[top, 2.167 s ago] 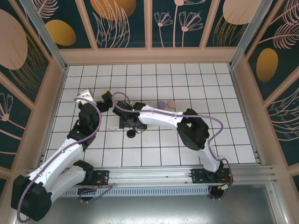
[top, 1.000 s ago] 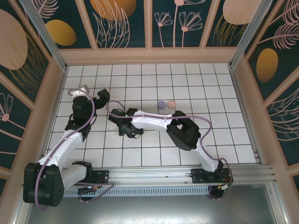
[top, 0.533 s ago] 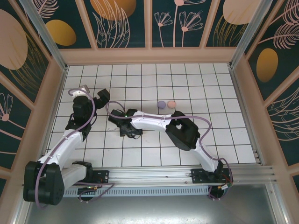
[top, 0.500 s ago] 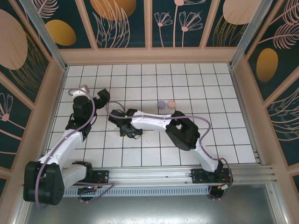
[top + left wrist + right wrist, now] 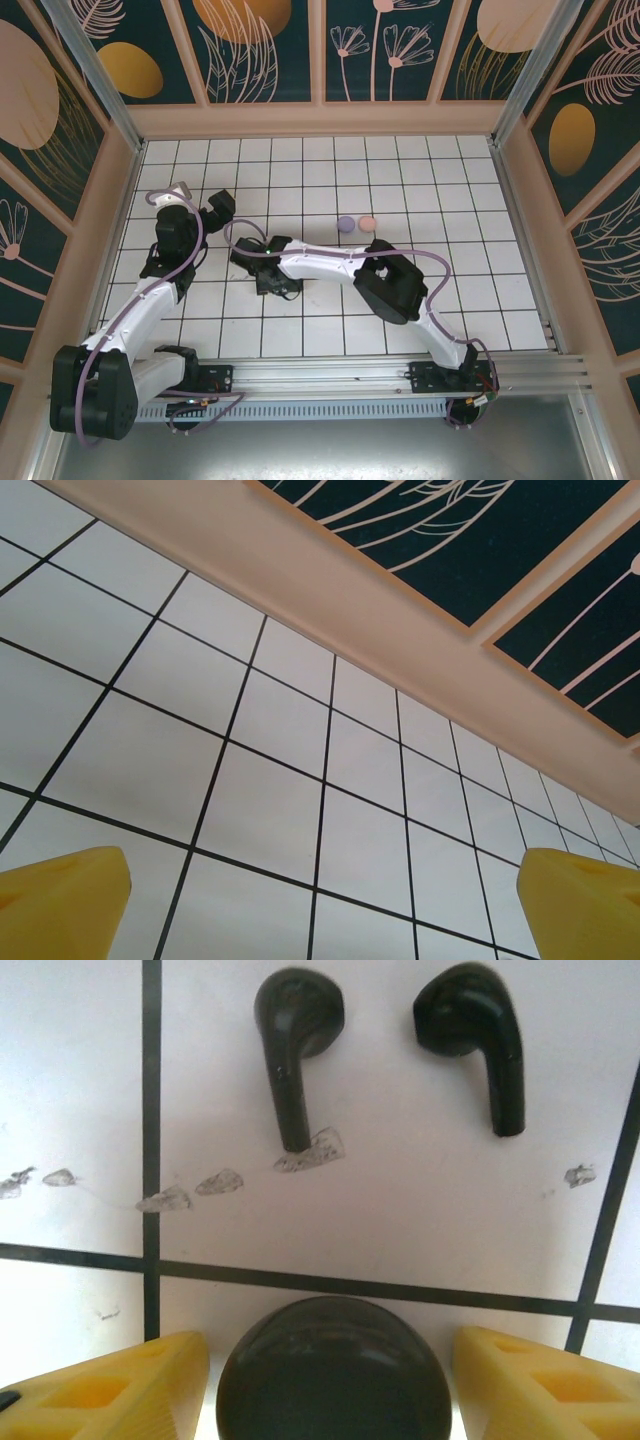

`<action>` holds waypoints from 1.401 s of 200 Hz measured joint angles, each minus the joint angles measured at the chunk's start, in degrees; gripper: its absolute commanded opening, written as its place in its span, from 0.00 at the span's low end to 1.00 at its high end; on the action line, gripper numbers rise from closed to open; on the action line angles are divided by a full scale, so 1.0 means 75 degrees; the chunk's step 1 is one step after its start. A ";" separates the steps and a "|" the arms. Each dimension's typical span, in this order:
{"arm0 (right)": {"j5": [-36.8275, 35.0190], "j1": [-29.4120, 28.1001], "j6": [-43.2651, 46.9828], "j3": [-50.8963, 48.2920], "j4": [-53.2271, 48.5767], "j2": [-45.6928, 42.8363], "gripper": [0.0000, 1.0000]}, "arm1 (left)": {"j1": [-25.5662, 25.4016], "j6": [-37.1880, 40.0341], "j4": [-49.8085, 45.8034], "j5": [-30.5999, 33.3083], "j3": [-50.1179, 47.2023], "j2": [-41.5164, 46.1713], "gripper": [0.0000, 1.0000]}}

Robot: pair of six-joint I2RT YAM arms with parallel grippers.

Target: Insert wireless bluetooth earbuds into charging case

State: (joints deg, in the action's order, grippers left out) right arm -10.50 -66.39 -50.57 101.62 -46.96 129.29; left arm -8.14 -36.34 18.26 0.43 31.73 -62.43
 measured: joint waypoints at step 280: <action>-0.0105 0.2713 0.0303 -0.2975 0.2127 -0.4208 0.46 | -0.0035 -0.0175 0.2702 -0.2162 -0.1504 0.0093 0.99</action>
State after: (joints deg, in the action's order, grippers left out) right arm -11.29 -46.04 -48.29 79.31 -31.00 97.73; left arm -8.40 -37.65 38.52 -15.79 20.45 -61.73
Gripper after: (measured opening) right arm 0.475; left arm 0.985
